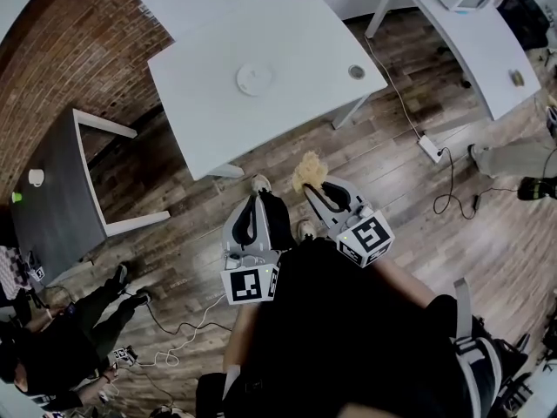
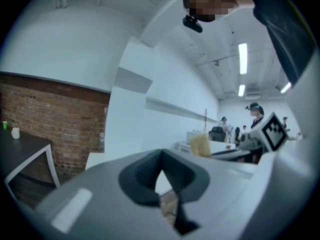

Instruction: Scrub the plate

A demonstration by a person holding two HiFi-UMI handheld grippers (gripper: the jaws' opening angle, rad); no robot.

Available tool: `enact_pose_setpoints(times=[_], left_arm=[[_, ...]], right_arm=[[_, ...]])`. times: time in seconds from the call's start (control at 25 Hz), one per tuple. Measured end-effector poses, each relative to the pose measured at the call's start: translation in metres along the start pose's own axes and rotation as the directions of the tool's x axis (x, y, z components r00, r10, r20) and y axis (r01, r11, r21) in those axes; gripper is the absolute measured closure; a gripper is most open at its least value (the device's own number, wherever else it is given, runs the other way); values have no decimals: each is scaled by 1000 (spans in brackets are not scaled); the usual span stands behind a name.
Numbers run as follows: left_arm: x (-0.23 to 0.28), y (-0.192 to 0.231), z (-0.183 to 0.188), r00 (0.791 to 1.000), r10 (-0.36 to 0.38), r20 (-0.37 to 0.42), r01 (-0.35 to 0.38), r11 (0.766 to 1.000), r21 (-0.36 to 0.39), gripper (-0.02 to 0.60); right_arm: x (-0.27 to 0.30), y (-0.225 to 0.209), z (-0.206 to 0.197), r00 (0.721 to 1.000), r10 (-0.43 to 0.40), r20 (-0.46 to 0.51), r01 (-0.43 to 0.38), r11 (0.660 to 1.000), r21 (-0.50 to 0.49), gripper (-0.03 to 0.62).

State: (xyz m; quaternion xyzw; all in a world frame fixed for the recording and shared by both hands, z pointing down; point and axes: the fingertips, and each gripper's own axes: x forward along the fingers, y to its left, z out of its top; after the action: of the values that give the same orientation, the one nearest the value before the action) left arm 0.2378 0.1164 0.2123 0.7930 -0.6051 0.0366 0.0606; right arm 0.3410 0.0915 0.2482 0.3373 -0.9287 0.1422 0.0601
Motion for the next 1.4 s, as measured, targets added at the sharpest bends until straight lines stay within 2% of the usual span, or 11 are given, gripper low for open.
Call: enact_pose_setpoints(times=[0.52,0.88,1.08,1.4], left_arm=[[79,82,19,1000,-13,10,14,1000,-15,578],[141,132,31,997,-77,4,77,996,-39,578],[162,157,25,992,-123,-14,122,991,-54,578],[191,192,17,988,-155,6,155,984,-92,578]], right_arm=[[103,-30,32,1000,1,-19,-2,1000,-18,533],[165,-60,50,995,-84,-58,84,996,-10,533],[199,-68,47,986,-125,-110,125,992,-2,533],[244,-84,36,968,-173,-183,177,984,9,533]])
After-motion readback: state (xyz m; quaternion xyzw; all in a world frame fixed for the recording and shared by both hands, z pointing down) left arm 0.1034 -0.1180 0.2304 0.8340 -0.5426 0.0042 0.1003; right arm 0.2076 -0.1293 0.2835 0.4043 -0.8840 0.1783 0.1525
